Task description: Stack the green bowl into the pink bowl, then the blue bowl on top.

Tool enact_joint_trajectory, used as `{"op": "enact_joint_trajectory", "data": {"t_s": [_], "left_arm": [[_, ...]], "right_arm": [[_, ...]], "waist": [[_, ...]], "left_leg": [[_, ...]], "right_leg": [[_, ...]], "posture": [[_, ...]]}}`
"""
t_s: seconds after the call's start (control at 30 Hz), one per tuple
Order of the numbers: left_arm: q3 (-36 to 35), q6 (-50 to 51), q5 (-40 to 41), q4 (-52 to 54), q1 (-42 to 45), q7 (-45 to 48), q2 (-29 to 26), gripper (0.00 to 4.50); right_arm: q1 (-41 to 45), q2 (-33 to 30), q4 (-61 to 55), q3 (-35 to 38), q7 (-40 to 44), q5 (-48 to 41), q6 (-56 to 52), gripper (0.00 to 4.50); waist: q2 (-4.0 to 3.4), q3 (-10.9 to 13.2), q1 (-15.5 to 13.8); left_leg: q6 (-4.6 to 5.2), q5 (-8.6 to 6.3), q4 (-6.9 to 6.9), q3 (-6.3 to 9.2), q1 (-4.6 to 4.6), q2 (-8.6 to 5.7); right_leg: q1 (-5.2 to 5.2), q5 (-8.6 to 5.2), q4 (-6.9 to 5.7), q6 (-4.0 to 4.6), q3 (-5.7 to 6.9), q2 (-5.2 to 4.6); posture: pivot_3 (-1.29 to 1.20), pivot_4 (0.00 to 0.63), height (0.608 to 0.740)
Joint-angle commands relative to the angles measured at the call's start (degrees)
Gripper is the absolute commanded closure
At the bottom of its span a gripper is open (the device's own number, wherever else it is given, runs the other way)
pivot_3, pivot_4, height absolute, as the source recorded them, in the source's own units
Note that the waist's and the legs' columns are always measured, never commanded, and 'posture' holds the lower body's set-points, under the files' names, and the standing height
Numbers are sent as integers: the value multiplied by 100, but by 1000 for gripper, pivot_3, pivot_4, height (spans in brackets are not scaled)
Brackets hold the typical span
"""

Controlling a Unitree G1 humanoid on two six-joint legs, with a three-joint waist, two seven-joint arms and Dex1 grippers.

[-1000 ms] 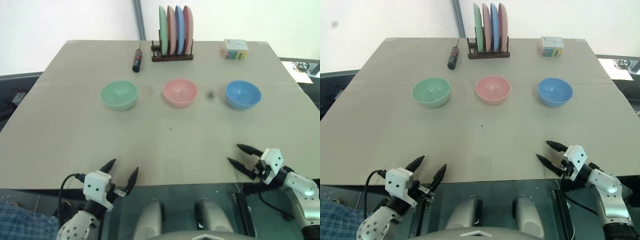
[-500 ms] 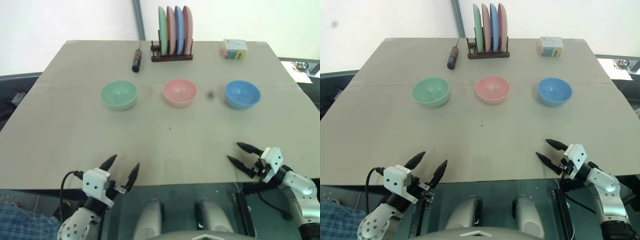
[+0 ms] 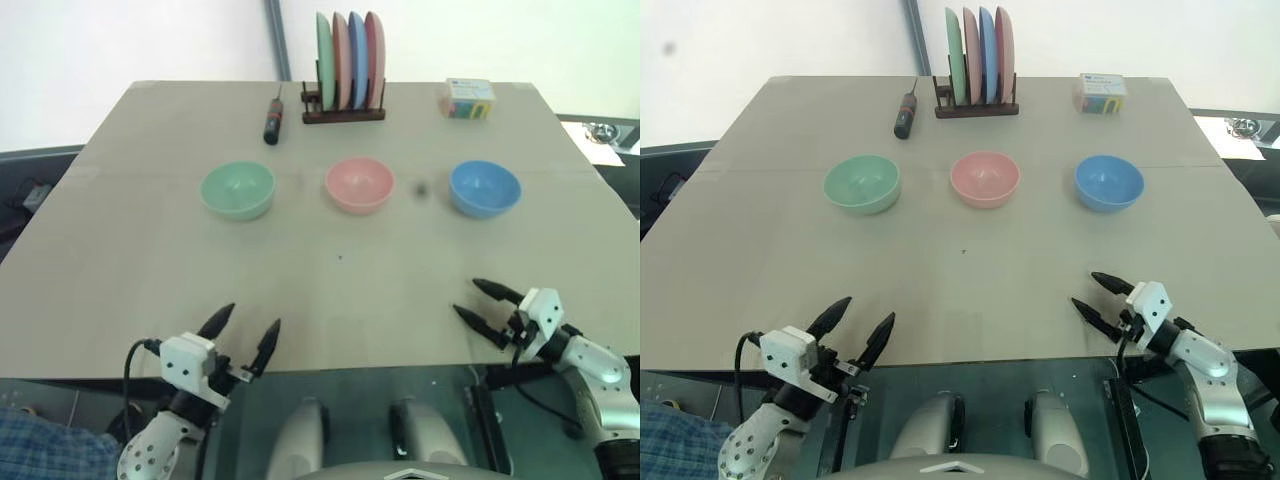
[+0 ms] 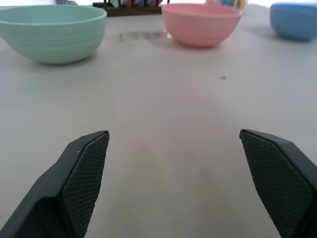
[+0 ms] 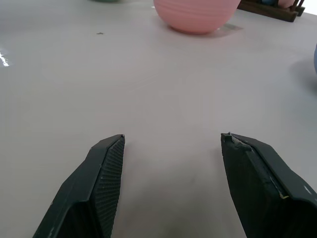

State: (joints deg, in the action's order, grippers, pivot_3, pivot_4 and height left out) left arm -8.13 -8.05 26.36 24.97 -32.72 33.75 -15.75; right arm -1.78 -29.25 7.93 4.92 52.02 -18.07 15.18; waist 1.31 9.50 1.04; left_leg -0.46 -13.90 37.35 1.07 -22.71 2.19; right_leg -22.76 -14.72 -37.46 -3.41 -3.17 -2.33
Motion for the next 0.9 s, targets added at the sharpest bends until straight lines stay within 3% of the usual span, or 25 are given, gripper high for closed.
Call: {"op": "enact_joint_trajectory", "data": {"t_s": [0.03, 0.3, 0.63, 0.9], "left_arm": [[154, -57, 859, 660, -140, 697, -160, 0], [339, -12, 679, 651, 169, 956, -383, 0], [295, -19, 679, 717, 367, 841, -388, 0], [292, -236, 478, 814, 8, 659, -197, 0]], "right_arm": [[646, -33, -434, -174, -248, 159, -510, 1270], [3138, 264, 109, -1291, -894, 1660, -1433, 1270], [5962, 1102, 3364, -2471, -780, 2942, -404, 1270], [7205, 1835, 5372, -3181, -862, 3882, 123, 1270]], "waist": [[-7, 7, 15], [-11, 18, 78], [-10, 30, 135], [-14, 38, 170]], "left_leg": [[0, 0, 0, -8, -1, 0], [1, 1, 5, -37, -2, 12], [1, 1, -7, -51, -18, 14], [1, 1, -16, -60, -17, 16]], "right_leg": [[-5, 3, -6, 5, -8, 1], [-43, 7, -44, 9, -58, 35], [-62, 16, -41, 14, -69, 34], [-71, 15, -46, 18, -77, 35]], "posture": [[0, 150, 740], [0, 150, 740], [0, 150, 740], [0, 150, 740]]}}
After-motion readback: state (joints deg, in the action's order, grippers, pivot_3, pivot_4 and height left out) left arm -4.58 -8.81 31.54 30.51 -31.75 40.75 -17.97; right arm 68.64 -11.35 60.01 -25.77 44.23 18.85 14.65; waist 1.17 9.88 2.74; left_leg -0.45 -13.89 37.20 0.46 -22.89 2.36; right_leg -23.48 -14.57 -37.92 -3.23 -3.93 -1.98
